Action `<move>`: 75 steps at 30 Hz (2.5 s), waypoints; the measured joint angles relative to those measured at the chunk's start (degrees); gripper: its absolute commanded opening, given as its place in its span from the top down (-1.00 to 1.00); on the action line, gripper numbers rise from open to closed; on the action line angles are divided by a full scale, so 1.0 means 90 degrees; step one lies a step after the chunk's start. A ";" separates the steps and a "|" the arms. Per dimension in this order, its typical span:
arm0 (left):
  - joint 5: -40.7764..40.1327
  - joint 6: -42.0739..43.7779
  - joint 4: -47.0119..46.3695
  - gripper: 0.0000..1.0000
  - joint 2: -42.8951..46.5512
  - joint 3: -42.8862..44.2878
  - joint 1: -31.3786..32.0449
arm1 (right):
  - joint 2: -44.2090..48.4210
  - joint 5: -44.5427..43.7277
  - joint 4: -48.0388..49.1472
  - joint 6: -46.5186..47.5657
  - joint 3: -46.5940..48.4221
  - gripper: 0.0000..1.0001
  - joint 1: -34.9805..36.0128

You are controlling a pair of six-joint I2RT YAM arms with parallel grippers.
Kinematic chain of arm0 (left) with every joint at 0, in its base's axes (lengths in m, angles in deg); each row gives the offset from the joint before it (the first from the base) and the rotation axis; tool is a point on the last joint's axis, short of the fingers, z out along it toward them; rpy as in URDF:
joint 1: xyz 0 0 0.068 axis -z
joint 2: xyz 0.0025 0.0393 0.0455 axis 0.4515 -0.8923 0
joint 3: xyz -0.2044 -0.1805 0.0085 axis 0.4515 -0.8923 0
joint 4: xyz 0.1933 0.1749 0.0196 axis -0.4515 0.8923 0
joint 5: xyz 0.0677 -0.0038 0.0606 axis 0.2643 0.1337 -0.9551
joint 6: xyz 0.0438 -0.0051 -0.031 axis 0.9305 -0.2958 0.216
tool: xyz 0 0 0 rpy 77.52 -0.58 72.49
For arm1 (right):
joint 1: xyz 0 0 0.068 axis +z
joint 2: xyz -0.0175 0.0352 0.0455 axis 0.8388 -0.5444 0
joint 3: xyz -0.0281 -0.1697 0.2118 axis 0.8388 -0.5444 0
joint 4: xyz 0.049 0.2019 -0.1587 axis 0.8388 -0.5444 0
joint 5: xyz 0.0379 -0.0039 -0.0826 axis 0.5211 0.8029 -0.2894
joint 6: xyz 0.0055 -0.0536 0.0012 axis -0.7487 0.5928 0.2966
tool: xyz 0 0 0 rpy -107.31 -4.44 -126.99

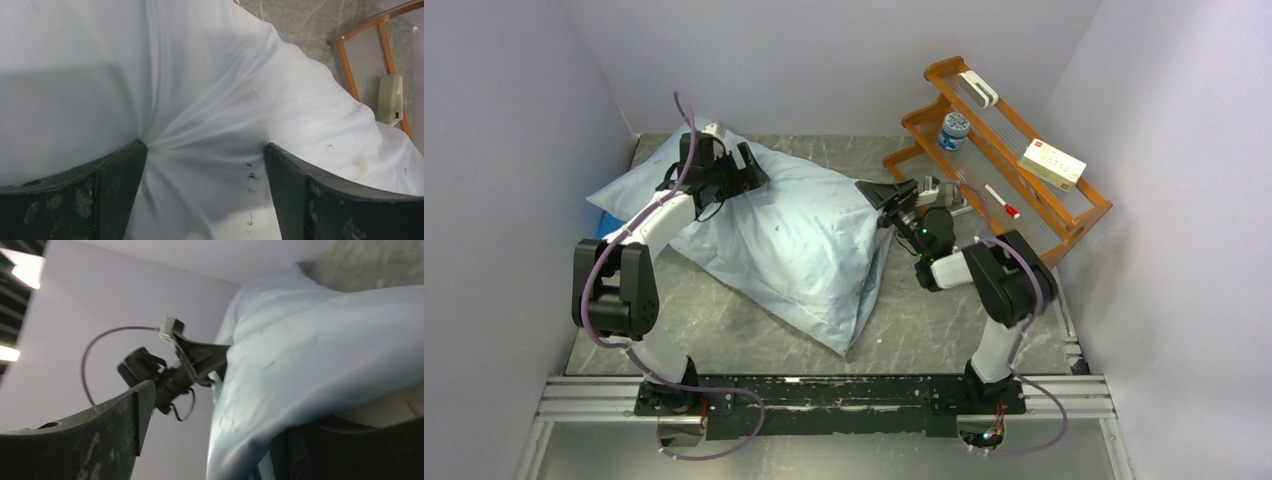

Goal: Put the pillow into the pillowcase

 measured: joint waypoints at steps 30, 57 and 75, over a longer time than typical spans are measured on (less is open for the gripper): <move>-0.0143 0.0080 0.0119 -0.93 -0.0053 0.0007 -0.0007 | 0.6018 -0.1277 -0.3925 0.2538 -0.0865 -0.42 -0.0466; -0.0138 0.0102 0.0260 -0.93 0.0000 0.0063 -0.0007 | 0.1967 -0.2047 -0.6285 0.3730 -0.0865 1.00 0.0192; 0.0355 0.0146 0.1166 -0.91 0.1239 -0.0121 0.0505 | 0.4328 -0.3514 -0.8944 0.4068 -0.0733 -0.24 0.0231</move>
